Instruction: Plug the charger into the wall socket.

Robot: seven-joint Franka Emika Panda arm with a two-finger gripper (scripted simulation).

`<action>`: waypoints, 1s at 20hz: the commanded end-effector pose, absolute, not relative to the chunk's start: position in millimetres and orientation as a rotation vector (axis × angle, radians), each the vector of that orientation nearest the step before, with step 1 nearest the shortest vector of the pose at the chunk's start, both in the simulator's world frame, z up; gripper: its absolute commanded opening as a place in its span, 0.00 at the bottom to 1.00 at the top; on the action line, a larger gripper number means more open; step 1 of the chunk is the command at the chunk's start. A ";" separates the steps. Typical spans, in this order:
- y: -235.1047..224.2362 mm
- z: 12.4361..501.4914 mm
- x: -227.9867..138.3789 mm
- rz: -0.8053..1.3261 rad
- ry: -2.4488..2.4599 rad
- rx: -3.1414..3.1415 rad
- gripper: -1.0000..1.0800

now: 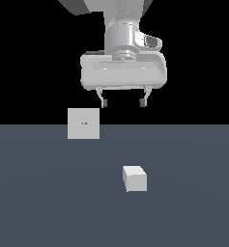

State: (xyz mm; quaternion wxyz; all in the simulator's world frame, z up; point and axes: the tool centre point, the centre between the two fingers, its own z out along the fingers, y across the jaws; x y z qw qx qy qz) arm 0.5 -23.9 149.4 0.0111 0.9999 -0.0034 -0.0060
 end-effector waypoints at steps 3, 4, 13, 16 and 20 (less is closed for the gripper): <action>-23.9 149.1 0.1 -0.018 -0.010 3.119 0.96; -24.0 148.7 -0.5 -0.016 -0.010 3.120 0.96; -24.9 137.3 -16.6 0.023 0.004 3.123 0.96; -25.5 130.2 -26.2 0.046 0.012 3.125 0.96; -26.7 117.8 -42.0 0.087 0.026 3.128 0.96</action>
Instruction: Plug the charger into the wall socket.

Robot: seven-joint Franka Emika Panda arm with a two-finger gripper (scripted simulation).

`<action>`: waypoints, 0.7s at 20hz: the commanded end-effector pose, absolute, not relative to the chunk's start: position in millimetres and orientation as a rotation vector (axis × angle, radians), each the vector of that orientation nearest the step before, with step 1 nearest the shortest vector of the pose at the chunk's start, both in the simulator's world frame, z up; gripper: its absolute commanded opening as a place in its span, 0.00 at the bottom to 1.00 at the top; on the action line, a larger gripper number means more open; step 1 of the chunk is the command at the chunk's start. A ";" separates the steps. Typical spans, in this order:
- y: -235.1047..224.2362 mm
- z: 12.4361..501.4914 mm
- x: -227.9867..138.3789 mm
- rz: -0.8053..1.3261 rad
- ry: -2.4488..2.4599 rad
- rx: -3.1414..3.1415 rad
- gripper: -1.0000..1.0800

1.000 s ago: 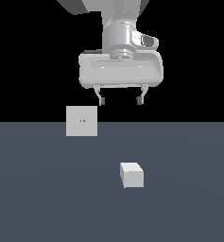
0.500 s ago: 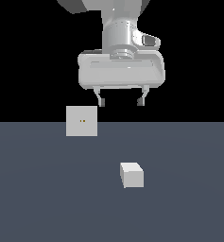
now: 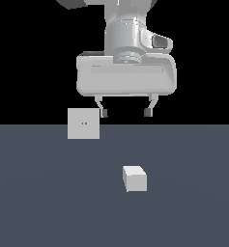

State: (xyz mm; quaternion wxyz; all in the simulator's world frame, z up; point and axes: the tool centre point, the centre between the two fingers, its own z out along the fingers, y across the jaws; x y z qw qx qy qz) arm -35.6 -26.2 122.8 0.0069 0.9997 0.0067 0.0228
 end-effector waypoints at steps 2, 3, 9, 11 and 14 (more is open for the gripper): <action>-27.4 110.5 -50.8 0.110 0.034 3.129 0.96; -27.8 106.7 -55.2 0.121 0.038 3.130 0.96; -30.0 86.0 -77.6 0.183 0.060 3.132 0.96; -30.7 80.4 -83.1 0.199 0.065 3.132 0.96; -31.4 73.3 -89.7 0.219 0.072 3.133 0.96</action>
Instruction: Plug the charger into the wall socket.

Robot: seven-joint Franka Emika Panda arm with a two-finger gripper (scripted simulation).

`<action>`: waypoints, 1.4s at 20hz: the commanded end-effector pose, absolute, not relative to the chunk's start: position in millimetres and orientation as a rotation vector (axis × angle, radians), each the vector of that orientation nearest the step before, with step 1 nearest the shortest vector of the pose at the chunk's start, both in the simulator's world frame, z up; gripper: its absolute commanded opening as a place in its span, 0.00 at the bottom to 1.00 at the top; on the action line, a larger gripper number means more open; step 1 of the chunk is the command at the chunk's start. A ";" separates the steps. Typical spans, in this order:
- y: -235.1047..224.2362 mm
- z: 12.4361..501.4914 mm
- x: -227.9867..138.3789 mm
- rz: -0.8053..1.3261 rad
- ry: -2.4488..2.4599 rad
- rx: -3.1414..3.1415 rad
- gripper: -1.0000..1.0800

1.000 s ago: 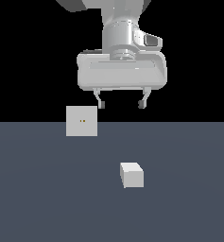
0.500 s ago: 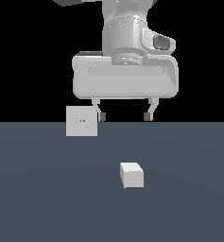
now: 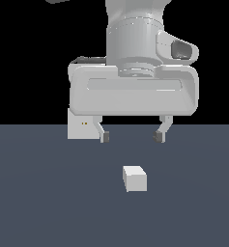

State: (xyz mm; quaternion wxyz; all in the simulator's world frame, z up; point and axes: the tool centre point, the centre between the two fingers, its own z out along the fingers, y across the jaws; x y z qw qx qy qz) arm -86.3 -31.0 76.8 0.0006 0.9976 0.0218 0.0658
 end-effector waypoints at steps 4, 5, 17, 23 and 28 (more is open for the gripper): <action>-32.1 66.6 -95.4 0.237 0.079 3.134 0.96; -32.2 65.3 -96.3 0.240 0.080 3.134 0.96; -32.6 53.3 -98.4 0.244 0.082 3.134 0.96; -32.4 27.6 -98.9 0.245 0.083 3.135 0.96; -32.4 14.0 -98.7 0.246 0.083 3.135 0.96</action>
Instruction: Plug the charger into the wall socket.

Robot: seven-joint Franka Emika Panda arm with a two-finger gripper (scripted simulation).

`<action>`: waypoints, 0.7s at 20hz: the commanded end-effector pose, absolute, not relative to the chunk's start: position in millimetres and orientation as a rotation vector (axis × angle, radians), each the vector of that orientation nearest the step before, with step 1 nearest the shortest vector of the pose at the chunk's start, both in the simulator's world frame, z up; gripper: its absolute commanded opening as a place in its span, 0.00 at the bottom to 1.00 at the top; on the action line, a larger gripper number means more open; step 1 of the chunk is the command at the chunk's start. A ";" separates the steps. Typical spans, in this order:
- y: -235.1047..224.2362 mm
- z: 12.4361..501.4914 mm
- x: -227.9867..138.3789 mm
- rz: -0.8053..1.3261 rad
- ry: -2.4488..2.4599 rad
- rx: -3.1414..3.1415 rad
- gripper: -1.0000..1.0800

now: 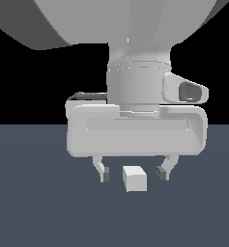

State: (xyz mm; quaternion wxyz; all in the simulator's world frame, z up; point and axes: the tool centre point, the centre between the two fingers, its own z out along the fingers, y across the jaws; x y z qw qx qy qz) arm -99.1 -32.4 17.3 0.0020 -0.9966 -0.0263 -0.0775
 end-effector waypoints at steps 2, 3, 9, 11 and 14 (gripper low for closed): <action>-32.4 12.0 -98.6 -0.246 -0.083 -3.127 0.96; -32.4 11.8 -98.6 -0.246 -0.083 -3.127 0.96; -32.4 11.8 -98.6 -0.246 -0.083 -3.127 0.00; -32.4 11.8 -98.6 -0.246 -0.083 -3.127 0.00; -32.4 12.0 -98.7 -0.246 -0.083 -3.127 0.00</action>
